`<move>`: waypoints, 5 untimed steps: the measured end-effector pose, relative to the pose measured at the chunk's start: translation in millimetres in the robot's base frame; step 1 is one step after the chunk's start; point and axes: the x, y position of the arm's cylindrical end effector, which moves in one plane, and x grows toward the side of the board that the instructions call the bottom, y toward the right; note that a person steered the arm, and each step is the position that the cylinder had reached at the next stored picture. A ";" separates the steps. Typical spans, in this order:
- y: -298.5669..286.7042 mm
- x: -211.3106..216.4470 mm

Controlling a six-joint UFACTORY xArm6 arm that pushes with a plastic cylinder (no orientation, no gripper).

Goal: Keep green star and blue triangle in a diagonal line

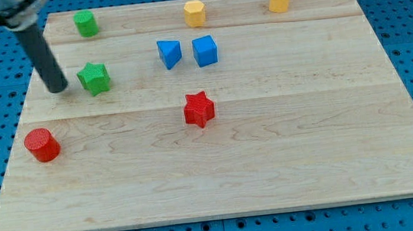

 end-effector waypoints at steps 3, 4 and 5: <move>194.7 47.6; 165.7 -3.9; 118.0 -62.3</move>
